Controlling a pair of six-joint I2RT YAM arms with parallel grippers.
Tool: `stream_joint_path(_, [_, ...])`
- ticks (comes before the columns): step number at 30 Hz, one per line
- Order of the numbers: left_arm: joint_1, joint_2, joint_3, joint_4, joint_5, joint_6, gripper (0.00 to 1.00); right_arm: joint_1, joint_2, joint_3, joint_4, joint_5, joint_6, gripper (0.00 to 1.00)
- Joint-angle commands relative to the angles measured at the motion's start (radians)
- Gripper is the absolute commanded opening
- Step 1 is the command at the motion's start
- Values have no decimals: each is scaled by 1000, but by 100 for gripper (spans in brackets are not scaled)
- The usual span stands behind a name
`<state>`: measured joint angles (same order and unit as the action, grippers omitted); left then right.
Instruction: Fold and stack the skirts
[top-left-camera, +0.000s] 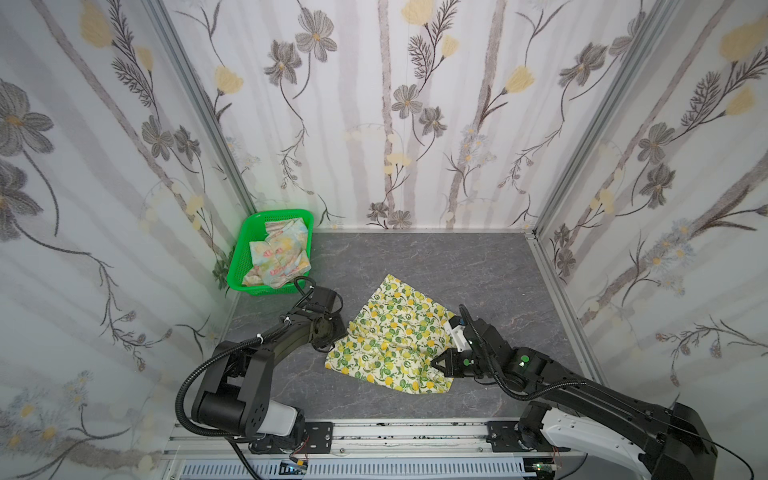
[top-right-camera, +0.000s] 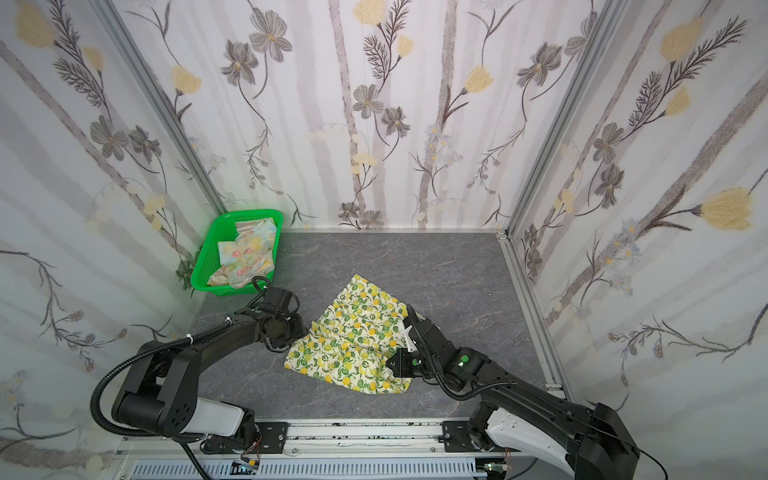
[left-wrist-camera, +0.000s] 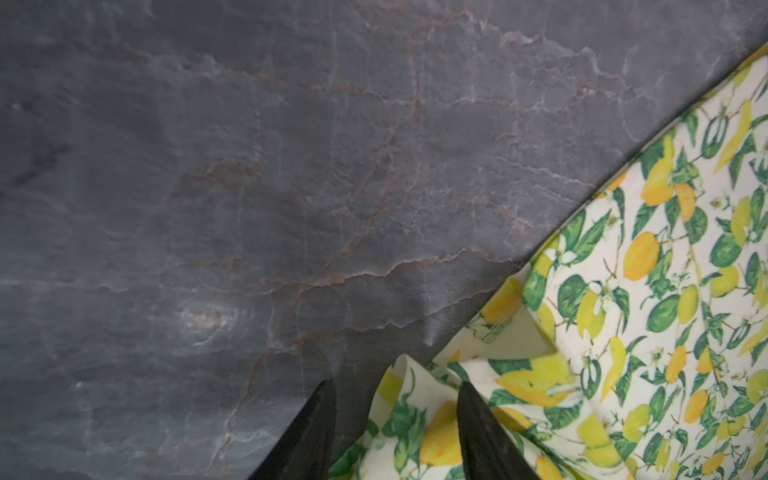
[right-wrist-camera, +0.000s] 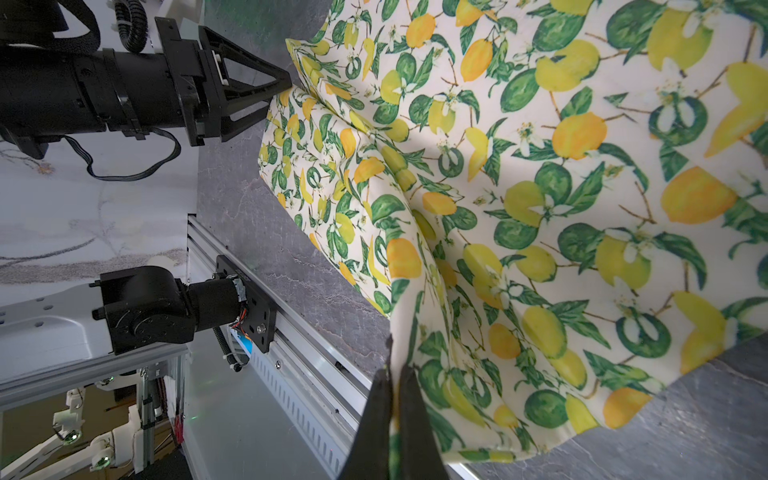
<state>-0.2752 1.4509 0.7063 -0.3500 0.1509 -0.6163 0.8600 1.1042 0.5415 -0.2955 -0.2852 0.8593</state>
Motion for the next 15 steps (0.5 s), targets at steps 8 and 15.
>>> stream_joint_path(8, [0,23,12,74,58,16,24,-8,5,7,42,0,7,0])
stream_joint_path(15, [1,6,-17,74,68,18,44,-10,4,17,37,3,5,0])
